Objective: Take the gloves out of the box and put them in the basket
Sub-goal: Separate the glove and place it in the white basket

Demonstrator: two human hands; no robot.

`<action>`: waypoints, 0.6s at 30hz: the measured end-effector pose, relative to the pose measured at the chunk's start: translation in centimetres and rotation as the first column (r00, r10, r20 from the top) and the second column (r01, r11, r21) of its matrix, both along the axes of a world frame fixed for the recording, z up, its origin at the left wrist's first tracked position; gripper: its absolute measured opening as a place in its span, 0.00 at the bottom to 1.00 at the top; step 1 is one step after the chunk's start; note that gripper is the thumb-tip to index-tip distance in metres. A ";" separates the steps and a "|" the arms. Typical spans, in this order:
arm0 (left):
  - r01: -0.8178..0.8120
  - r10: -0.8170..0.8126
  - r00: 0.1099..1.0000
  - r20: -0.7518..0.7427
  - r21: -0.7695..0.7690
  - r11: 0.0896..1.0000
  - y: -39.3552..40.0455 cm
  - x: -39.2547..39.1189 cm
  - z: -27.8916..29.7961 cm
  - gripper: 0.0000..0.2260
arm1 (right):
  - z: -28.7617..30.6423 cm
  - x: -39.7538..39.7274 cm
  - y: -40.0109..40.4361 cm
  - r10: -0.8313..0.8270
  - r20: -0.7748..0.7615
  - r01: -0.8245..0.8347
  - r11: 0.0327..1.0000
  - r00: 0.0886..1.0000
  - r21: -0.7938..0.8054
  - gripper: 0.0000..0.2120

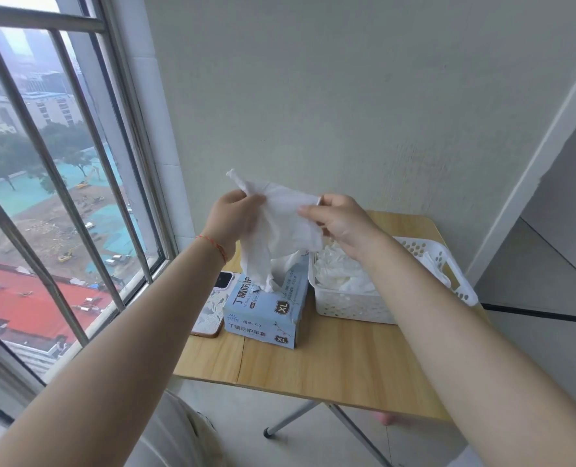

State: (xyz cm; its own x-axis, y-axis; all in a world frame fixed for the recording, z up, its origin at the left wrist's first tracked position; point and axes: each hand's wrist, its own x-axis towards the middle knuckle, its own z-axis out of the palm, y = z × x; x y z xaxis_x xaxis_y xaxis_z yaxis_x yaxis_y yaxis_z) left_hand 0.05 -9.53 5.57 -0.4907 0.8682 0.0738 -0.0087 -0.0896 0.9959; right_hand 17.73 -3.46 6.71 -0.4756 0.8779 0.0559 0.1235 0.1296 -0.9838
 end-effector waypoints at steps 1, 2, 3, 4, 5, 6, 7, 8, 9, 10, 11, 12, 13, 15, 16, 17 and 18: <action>-0.029 0.029 1.000 -0.001 -0.031 0.999 -0.1 0.0 -0.1 0.06 | 0.4 0.1 0.0 -0.038 -0.060 0.037 0.999 0.997 -0.004 0.05; -0.050 0.050 0.999 0.002 -0.070 0.996 -0.2 -0.1 -0.1 0.06 | 0.9 0.2 0.0 -0.058 -0.099 0.058 0.998 0.993 0.000 0.05; -0.051 0.053 0.998 0.016 -0.105 0.993 -0.4 -0.1 0.0 0.05 | 1.3 0.2 0.1 -0.071 -0.116 0.073 0.997 0.991 0.015 0.05; -0.043 0.048 0.998 0.038 -0.126 0.991 -0.5 0.0 0.1 0.05 | 1.8 0.3 -0.1 -0.084 -0.113 0.089 0.995 0.990 0.038 0.05; -0.047 0.056 0.996 0.063 -0.132 0.990 -0.5 0.0 0.2 0.05 | 2.5 0.2 -0.4 -0.102 -0.098 0.109 0.992 0.990 0.062 0.04; -0.075 0.085 0.993 0.079 -0.124 0.989 -0.5 -0.1 0.3 0.07 | 3.1 0.2 -0.8 -0.122 -0.079 0.129 0.988 0.989 0.085 0.06; -0.116 0.126 0.988 0.088 -0.106 0.988 -0.6 0.0 0.5 0.10 | 3.7 0.2 -1.2 -0.134 -0.060 0.140 0.985 0.989 0.105 0.08; -0.147 0.153 0.985 0.080 -0.069 0.987 -0.8 0.1 0.8 0.13 | 4.2 0.2 -1.6 -0.130 -0.047 0.135 0.983 0.990 0.126 0.11; -0.147 0.147 0.988 0.053 -0.014 0.989 -1.1 0.4 1.1 0.14 | 4.7 0.2 -2.1 -0.115 -0.030 0.118 0.982 0.993 0.145 0.12; -0.098 0.098 0.995 0.011 0.050 0.994 -1.4 0.8 1.5 0.14 | 5.1 0.2 -2.6 -0.093 -0.003 0.092 0.981 0.996 0.171 0.11; -0.013 0.017 0.999 -0.039 0.097 0.995 -1.8 1.2 1.9 0.14 | 5.4 0.2 -3.1 -0.068 0.039 0.059 0.978 0.997 0.201 0.10; 0.097 -0.086 0.992 -0.092 0.120 0.988 -2.0 1.5 2.3 0.17 | 5.7 0.2 -3.6 -0.040 0.084 0.020 0.974 0.996 0.228 0.07; 0.215 -0.198 0.971 -0.138 0.125 0.969 -2.2 1.8 2.6 0.19 | 6.0 0.1 -4.0 -0.011 0.123 -0.020 0.970 0.992 0.244 0.05; 0.412 -0.387 0.898 -0.208 0.091 0.907 -2.1 2.2 3.1 0.19 | 6.4 0.1 -4.4 0.037 0.164 -0.078 0.965 0.986 0.249 0.07; 0.471 -0.448 0.865 -0.226 0.060 0.880 -2.1 2.3 3.2 0.17 | 6.5 0.2 -4.5 0.047 0.167 -0.088 0.964 0.985 0.249 0.07; 0.505 -0.485 0.842 -0.237 0.028 0.863 -2.2 2.2 3.2 0.16 | 6.7 0.2 -4.5 0.045 0.162 -0.085 0.964 0.986 0.253 0.07; 0.518 -0.503 0.828 -0.249 -0.003 0.855 -2.1 2.0 3.1 0.14 | 6.8 0.3 -4.5 0.025 0.147 -0.062 0.964 0.989 0.257 0.07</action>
State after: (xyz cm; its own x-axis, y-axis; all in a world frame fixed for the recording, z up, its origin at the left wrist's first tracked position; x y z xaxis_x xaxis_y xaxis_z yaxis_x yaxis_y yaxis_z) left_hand 2.05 -11.64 8.66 0.0594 0.9798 0.1908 0.1597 -0.1980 0.9671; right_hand 18.00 -7.91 13.51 -0.5326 0.8200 0.2093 0.2468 0.3871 -0.8884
